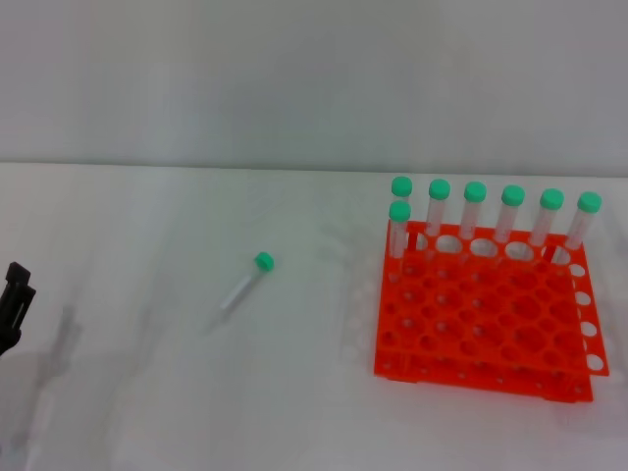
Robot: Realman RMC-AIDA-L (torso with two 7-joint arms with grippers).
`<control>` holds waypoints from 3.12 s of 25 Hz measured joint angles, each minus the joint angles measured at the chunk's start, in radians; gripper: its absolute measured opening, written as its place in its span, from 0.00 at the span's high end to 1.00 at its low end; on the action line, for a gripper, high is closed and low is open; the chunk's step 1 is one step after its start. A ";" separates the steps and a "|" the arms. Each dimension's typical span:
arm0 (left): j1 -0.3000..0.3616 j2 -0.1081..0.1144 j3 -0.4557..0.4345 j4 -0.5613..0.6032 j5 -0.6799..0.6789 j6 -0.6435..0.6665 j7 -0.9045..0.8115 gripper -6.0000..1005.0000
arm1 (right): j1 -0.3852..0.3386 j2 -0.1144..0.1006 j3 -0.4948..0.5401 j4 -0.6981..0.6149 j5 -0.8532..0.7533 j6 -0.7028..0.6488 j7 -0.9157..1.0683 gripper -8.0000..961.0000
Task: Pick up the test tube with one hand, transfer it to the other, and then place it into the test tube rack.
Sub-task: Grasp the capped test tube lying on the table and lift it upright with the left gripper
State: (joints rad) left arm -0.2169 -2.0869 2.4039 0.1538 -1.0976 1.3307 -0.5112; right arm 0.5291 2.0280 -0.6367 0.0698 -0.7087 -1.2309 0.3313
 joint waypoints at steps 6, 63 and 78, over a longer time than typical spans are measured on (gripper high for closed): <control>-0.021 0.000 -0.030 -0.002 -0.004 -0.008 0.006 0.13 | 0.007 0.000 0.014 -0.004 0.000 0.002 0.000 0.09; -0.875 0.297 0.445 -1.069 1.394 0.302 -1.753 0.14 | 0.102 -0.010 0.054 -0.138 0.026 0.119 -0.009 0.09; -1.043 0.269 0.443 -0.669 1.755 0.033 -1.803 0.14 | 0.096 -0.001 0.054 -0.110 0.026 0.114 -0.003 0.09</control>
State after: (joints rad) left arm -1.2598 -1.8181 2.8470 -0.5152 0.6577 1.3636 -2.3139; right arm 0.6254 2.0265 -0.5823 -0.0398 -0.6824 -1.1164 0.3288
